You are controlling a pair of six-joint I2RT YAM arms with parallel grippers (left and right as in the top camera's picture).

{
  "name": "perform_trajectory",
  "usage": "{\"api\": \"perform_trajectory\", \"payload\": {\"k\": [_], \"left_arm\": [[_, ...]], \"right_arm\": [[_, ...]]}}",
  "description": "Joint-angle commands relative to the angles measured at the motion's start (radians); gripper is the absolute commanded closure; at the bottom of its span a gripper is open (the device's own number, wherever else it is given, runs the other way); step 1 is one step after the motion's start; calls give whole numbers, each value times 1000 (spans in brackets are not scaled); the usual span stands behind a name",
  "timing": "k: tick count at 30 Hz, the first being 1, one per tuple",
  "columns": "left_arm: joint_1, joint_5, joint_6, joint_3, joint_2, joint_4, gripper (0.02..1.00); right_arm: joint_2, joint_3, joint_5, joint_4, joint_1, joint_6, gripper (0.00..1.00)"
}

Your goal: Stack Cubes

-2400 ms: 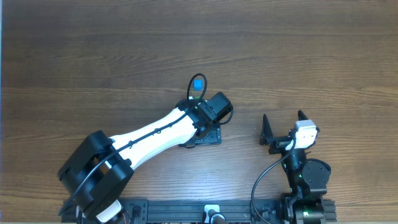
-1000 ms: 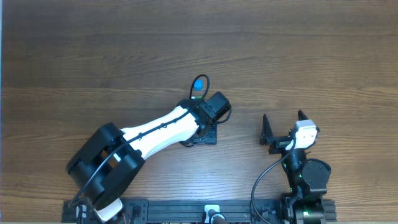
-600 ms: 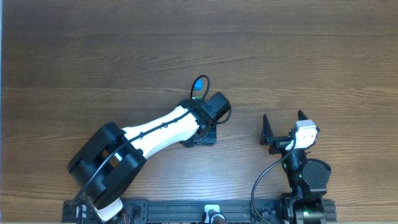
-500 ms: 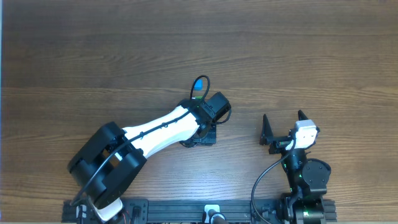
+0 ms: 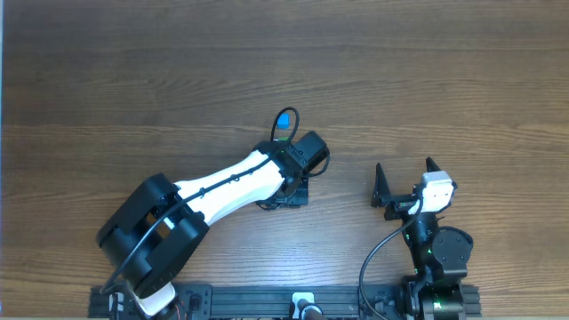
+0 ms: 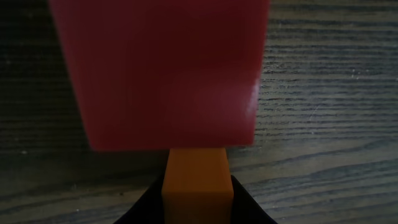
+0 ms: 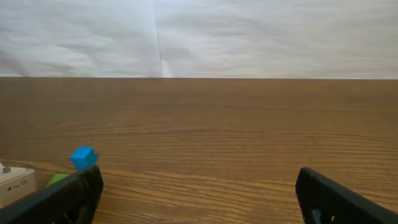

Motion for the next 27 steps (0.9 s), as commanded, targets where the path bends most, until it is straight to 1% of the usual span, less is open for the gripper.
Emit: {"api": "perform_trajectory", "payload": {"k": [1, 11, 15, 19, 24, 27], "left_arm": [[6, 3, -4, -11, 11, -4, 847], [6, -17, -8, 2, -91, -9, 882], [6, -50, -26, 73, -113, -101, 910], [9, -72, -26, 164, -113, -187, 910], [41, -72, -24, 250, -113, -235, 917], [73, -66, 4, 268, -113, -233, 921]], "right_arm": [[-5, -5, 3, -4, -3, -5, 9], [-5, -5, 3, -4, -3, -5, 9], [-5, -5, 3, -4, -3, -5, 9], [-5, -5, 3, -4, -3, -4, 9], [-5, -5, 3, -4, -3, -5, 7], [-5, -5, 3, -4, -3, -5, 9]]}}
